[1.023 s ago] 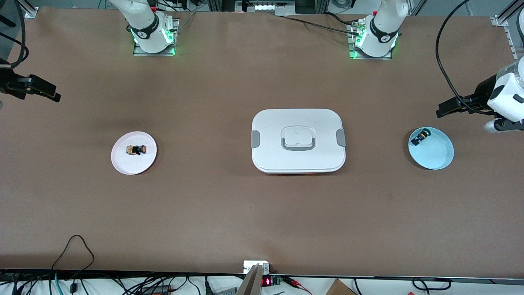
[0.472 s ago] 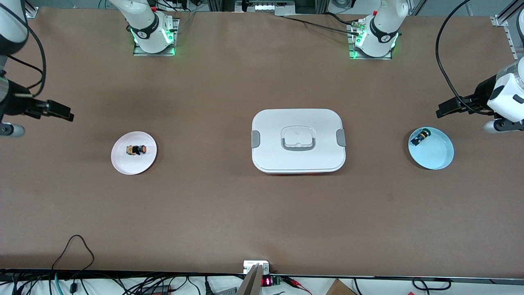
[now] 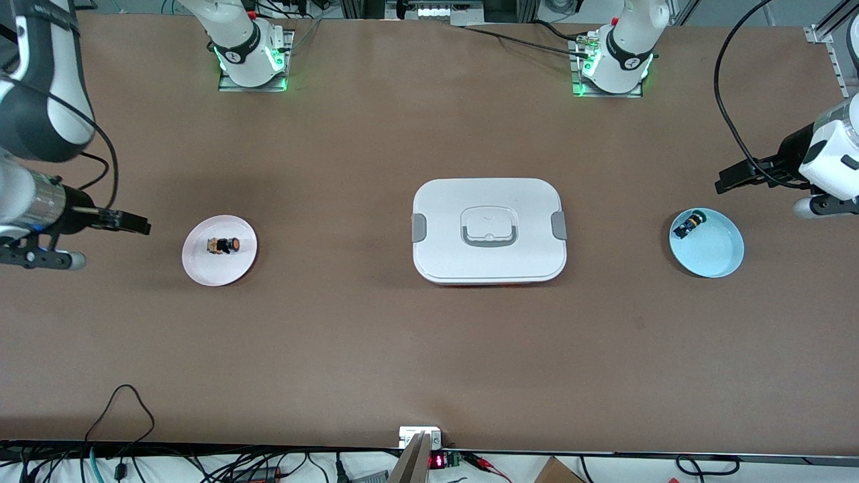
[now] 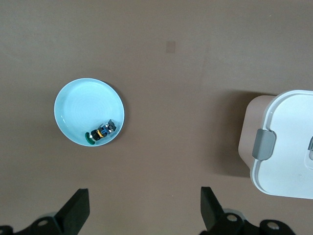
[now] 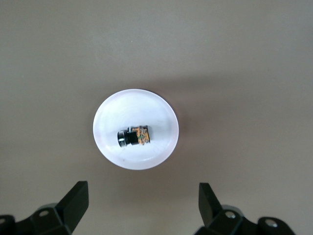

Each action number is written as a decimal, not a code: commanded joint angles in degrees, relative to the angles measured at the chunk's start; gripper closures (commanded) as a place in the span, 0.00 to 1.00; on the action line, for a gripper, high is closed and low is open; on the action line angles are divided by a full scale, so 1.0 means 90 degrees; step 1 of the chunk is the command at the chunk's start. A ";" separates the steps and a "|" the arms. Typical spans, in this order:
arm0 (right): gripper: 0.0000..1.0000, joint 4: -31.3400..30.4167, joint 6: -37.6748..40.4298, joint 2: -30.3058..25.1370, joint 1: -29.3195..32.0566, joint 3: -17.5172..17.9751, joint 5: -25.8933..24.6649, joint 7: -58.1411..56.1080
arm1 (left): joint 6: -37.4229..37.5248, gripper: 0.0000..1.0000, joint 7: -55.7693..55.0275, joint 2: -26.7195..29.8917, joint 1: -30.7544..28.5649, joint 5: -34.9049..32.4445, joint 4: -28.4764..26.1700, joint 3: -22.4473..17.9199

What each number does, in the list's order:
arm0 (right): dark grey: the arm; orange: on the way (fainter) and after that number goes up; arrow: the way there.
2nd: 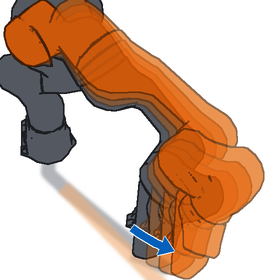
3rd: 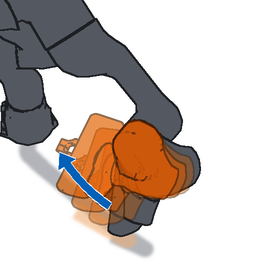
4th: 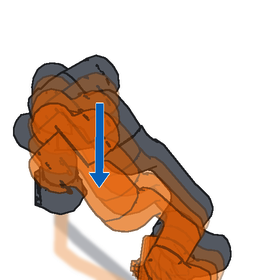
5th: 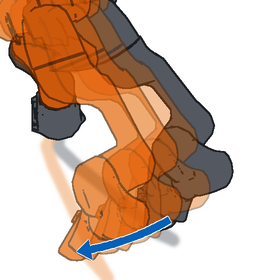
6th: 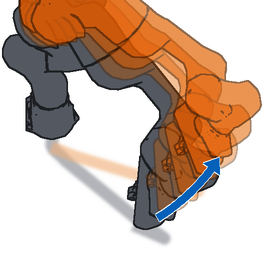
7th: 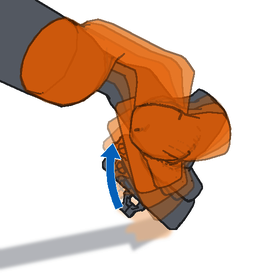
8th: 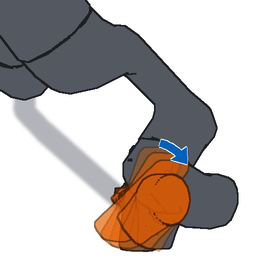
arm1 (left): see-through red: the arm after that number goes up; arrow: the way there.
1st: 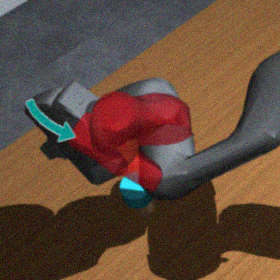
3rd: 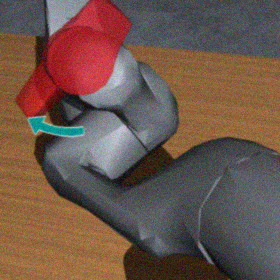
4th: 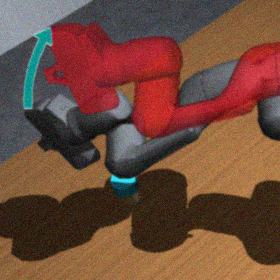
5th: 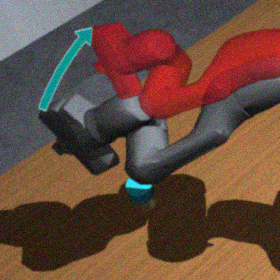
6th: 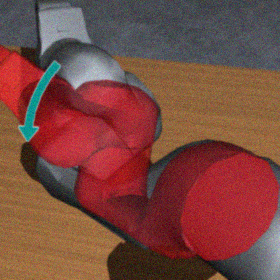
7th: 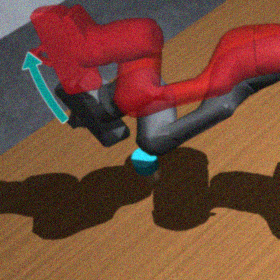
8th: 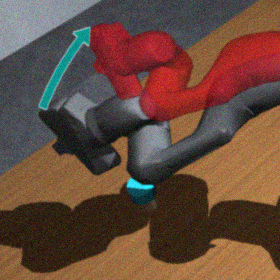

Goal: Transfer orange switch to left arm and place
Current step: 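Move the right gripper down over the orange switch on the white plate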

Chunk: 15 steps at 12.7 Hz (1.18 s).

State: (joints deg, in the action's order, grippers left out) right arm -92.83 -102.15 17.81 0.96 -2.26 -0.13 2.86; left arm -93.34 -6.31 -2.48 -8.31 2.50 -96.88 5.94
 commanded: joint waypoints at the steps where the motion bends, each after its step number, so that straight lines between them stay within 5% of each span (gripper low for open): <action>1: 0.00 -0.0493 -0.0716 0.0091 -0.0184 -0.0003 -0.0064 0.0161 | 0.0019 0.00 0.0018 -0.0036 -0.0024 0.0122 0.0110 -0.0025; 8: 0.00 -0.2272 -0.3266 0.0461 -0.0204 0.0094 -0.0025 0.0005 | 0.0039 0.00 0.0028 0.0061 -0.0043 0.0025 0.0159 -0.0025; 15: 0.00 -0.2332 -0.3474 0.0911 -0.0165 0.0261 -0.0015 -0.0707 | 0.0068 0.00 0.0067 0.0374 0.0083 -0.0093 0.0217 -0.0015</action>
State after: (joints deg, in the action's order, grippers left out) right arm -113.40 -132.46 25.44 -0.91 -0.26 -0.13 -1.46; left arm -93.40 -6.25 -0.69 -8.30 2.42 -95.68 5.99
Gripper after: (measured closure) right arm 0.000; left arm 0.000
